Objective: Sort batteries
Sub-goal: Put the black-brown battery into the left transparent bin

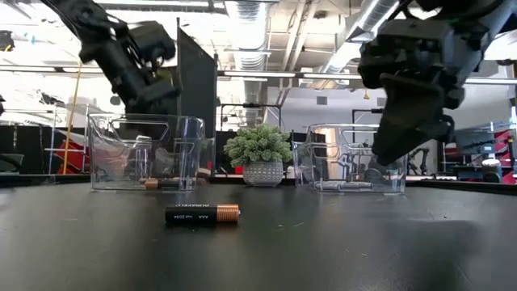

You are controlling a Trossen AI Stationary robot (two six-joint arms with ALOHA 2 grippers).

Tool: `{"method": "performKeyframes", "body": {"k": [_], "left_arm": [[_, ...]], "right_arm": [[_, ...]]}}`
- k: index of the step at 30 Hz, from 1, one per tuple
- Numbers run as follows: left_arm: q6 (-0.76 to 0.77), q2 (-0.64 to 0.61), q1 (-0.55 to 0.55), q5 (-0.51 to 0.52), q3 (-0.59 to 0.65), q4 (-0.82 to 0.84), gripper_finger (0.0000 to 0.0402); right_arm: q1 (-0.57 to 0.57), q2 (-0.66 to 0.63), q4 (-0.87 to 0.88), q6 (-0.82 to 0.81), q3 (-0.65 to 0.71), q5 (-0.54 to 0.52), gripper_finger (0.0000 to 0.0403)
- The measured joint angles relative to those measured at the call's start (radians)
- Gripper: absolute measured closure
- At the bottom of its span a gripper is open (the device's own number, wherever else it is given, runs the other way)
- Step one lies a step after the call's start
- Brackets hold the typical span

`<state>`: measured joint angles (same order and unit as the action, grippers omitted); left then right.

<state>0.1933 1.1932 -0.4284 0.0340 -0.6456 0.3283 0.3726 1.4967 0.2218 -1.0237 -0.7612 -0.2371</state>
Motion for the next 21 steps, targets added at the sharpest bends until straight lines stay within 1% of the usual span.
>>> {"method": "performKeyframes", "body": {"k": [2,5,10,14,21], "left_arm": [[-0.009,0.051,-0.022,-0.036,0.000,0.004,0.0361],[-0.010,0.115,-0.040,-0.058,0.000,0.015,0.0361],[-0.077,0.188,-0.043,-0.034,-0.003,0.017,0.0360],[-0.110,0.208,-0.043,-0.030,-0.003,0.014,0.0360],[-0.142,0.191,-0.043,-0.029,-0.001,0.020,0.0360]], "right_arm": [[-0.019,0.000,0.000,0.000,0.000,0.000,0.0277],[-0.045,0.000,0.000,0.000,0.000,0.000,0.0277],[-0.084,0.000,-0.002,0.000,0.000,0.000,0.0277],[-0.105,0.000,-0.012,0.000,0.000,0.000,0.0277],[-0.132,0.000,-0.022,0.006,0.000,0.000,0.0277]]}}
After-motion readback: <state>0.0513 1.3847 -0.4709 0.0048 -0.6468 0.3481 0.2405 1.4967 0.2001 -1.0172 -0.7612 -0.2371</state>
